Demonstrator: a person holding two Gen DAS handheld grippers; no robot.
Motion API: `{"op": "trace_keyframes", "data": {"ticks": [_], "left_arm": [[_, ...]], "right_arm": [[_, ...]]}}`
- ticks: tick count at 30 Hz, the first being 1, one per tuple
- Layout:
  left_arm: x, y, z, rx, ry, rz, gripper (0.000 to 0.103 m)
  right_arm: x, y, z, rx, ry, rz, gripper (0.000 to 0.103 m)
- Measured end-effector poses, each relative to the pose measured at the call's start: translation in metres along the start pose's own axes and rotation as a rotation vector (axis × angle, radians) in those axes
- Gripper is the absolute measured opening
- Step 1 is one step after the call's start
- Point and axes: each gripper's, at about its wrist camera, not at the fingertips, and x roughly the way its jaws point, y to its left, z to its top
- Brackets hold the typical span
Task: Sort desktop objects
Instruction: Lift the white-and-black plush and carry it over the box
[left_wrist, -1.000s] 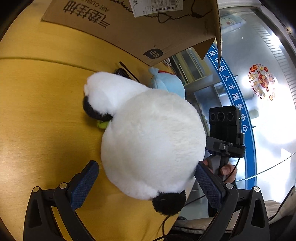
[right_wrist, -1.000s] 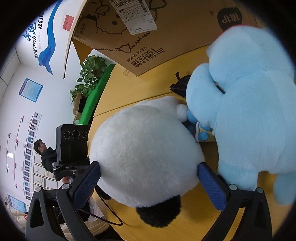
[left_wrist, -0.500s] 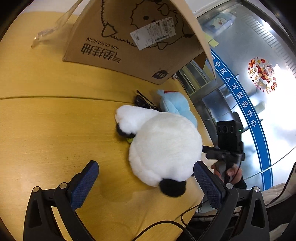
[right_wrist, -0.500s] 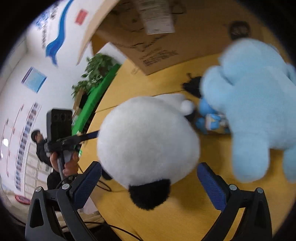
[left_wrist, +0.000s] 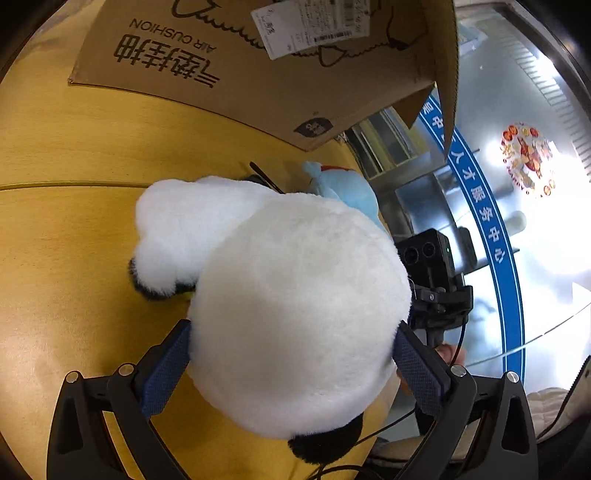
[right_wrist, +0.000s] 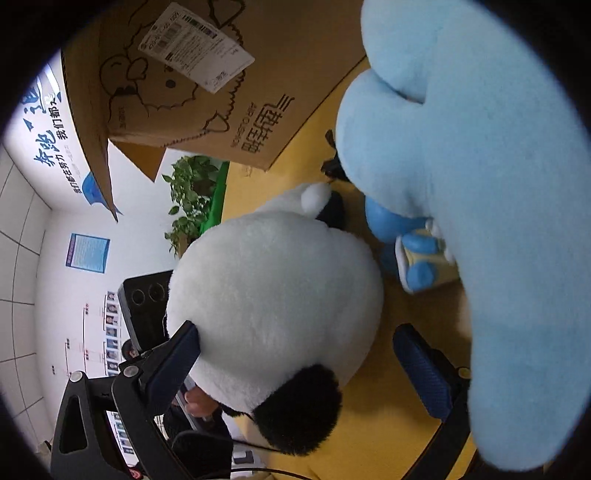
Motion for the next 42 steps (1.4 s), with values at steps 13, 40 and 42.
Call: {"op": "trace_keyframes", "data": {"ticks": [13, 40, 42], "left_arm": [[-0.033, -0.008, -0.062, -0.022, -0.078, -0.034, 0.072], [-0.228, -0.262, 0.179, 0.622, -0.565, 0.096, 0.070], [-0.230, -0.248, 0.236, 0.554, -0.568, 0.086, 0.070]], "right_arm": [[0.011, 0.034, -0.057, -0.235, -0.037, 0.028, 0.065], [-0.116, 0.362, 0.131, -0.889, -0.425, 0.236, 0.058], [-0.111, 0.375, 0.178, -0.843, -0.411, 0.221, 0.058]]}}
